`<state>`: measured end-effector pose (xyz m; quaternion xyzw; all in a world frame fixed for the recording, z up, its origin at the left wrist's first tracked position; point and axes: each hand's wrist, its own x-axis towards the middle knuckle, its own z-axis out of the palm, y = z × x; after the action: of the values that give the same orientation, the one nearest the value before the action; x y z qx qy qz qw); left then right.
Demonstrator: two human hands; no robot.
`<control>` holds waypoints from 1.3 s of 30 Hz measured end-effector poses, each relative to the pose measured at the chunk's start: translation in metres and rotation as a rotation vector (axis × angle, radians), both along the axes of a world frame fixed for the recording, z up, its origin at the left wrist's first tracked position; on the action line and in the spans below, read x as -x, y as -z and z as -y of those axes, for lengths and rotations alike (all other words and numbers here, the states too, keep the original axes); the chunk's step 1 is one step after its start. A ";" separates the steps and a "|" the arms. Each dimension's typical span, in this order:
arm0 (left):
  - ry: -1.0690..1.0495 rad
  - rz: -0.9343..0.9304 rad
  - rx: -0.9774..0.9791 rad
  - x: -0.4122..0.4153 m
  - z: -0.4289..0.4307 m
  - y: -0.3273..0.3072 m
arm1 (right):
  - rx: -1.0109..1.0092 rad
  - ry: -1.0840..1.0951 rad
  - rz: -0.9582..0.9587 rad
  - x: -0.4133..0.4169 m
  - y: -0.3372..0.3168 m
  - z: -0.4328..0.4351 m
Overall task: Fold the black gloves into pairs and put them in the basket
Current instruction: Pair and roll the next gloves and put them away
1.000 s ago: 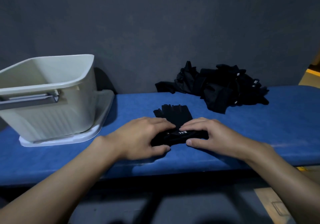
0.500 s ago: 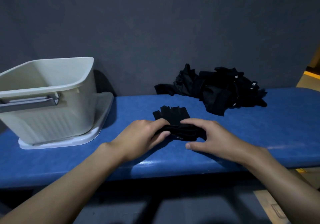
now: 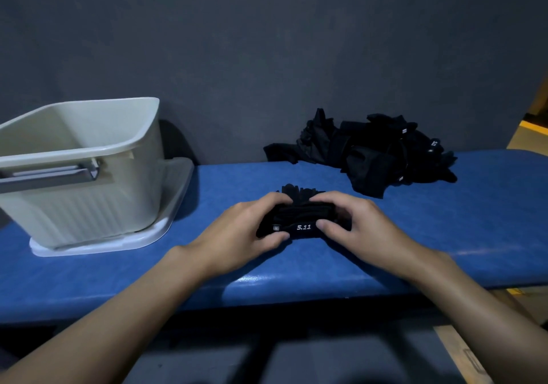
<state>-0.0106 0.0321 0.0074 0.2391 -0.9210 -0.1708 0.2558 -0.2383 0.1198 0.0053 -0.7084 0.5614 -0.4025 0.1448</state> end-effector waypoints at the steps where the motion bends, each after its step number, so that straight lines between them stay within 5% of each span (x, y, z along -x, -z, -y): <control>1: 0.002 -0.009 0.010 0.000 0.001 0.001 | 0.004 0.000 -0.001 -0.001 0.000 0.000; 12: 0.008 -0.065 -0.031 0.002 0.003 -0.001 | -0.050 -0.070 0.093 -0.003 -0.003 -0.004; 21: -0.048 -0.224 -0.223 0.012 0.006 0.001 | 0.009 0.047 0.113 -0.005 0.004 0.011; 39: -0.335 -0.262 -0.189 0.033 0.021 0.007 | -0.056 0.297 0.087 -0.007 0.006 0.033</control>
<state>-0.0432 0.0110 0.0003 0.3873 -0.8073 -0.2409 0.3745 -0.2313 0.0870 -0.0008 -0.5950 0.6645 -0.4338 0.1275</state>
